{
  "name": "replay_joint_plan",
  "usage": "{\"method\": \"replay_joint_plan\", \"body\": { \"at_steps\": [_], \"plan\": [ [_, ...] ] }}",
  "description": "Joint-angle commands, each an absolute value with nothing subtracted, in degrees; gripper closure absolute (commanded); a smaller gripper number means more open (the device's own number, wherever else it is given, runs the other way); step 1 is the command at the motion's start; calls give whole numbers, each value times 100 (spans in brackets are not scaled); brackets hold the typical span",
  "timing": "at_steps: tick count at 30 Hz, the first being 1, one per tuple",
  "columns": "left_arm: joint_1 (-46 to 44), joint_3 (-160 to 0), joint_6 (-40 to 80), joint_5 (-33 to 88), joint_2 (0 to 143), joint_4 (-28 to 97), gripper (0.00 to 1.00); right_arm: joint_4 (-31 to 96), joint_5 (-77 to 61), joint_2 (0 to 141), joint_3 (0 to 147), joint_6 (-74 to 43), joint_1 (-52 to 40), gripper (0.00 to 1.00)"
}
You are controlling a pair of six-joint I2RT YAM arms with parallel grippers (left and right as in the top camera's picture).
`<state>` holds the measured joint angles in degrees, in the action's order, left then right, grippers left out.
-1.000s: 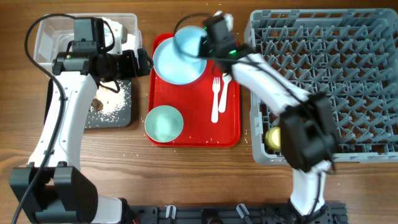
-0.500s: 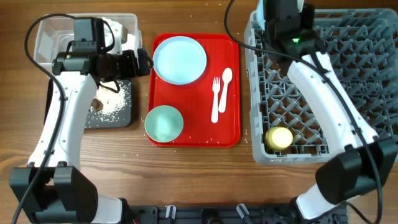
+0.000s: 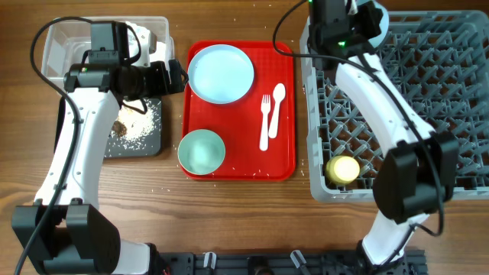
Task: Sort waste into correct bins and load items into the dishwasher rack
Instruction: 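Carry the blue bowl into the dish rack with the right gripper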
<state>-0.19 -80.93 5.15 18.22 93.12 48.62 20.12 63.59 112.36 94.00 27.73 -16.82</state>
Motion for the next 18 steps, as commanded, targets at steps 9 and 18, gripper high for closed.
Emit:
{"method": "replay_joint_plan", "body": {
  "at_steps": [9,18],
  "plan": [
    [23,-8097,489,1791,9227,4847,0,1546,6556,11885,9362,3638,-1680,96],
    [23,-8097,489,1791,9227,4847,0,1483,6558,12162,9362,3754,-1752,96]
  ]
}}
